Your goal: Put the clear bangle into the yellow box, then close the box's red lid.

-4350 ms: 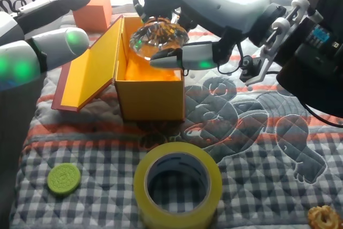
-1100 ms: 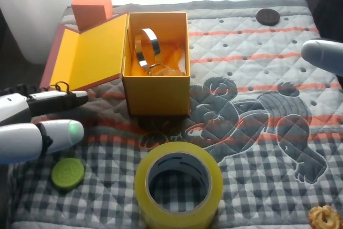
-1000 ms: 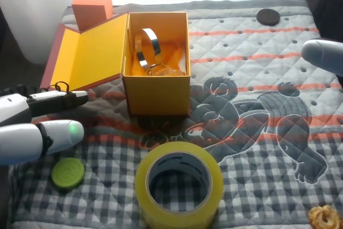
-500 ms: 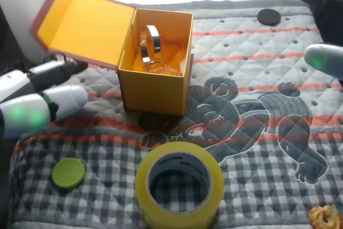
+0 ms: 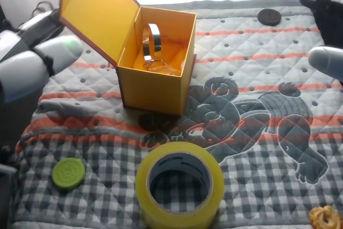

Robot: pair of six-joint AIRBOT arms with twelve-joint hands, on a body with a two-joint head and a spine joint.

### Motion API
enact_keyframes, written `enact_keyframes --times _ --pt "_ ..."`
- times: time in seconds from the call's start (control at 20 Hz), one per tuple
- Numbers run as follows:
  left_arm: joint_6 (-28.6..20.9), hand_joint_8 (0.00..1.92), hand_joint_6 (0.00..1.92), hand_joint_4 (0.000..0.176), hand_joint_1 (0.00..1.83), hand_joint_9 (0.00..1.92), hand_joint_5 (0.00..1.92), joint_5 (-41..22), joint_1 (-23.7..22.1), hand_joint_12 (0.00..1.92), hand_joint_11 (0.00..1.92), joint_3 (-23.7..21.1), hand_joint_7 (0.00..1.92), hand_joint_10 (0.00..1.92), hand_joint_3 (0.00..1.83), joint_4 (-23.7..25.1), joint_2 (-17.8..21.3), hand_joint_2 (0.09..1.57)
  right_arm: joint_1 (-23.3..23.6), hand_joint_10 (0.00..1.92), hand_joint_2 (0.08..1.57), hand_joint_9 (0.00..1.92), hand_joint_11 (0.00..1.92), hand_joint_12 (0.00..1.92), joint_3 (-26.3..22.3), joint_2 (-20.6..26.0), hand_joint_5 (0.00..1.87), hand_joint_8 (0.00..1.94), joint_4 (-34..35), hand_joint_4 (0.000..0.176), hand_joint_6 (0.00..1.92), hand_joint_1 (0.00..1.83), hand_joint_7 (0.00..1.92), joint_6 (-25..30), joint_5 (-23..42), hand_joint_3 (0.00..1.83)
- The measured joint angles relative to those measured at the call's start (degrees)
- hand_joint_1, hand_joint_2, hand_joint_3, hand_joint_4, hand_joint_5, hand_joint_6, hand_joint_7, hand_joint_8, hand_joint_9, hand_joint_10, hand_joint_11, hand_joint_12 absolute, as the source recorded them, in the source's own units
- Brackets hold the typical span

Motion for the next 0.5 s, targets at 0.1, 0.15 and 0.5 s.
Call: enact_keyframes --times 0.1,0.15,0.5 --pt "-2.6 0.01 0.0 0.0 0.0 0.14 0.09 2.75 -3.8 0.01 0.02 2.1 0.13 0.02 0.0 4.17 -0.79 1.31 0.0 0.01 1.21 0.29 0.0 0.6 0.02 0.0 0.35 0.01 0.5 0.057 0.0 0.0 0.38 -0.02 0.04 0.0" --pt "-2.84 0.01 0.0 0.0 0.0 0.16 0.08 5.07 -6.71 0.01 0.02 2.93 0.15 0.01 0.0 7.87 -0.76 1.31 0.0 0.01 1.21 0.3 0.0 0.6 0.02 0.0 0.36 0.01 0.5 0.062 0.01 0.0 0.39 0.0 0.07 0.0" --pt "-3.04 0.0 0.0 0.0 0.0 0.18 0.1 24.87 -20.65 0.07 0.13 5.16 0.14 0.0 0.0 30.82 -3.21 1.25 -0.66 0.0 1.23 0.31 0.0 0.64 0.09 -0.2 0.38 0.0 0.68 0.056 0.01 0.0 0.4 0.0 0.07 0.0"
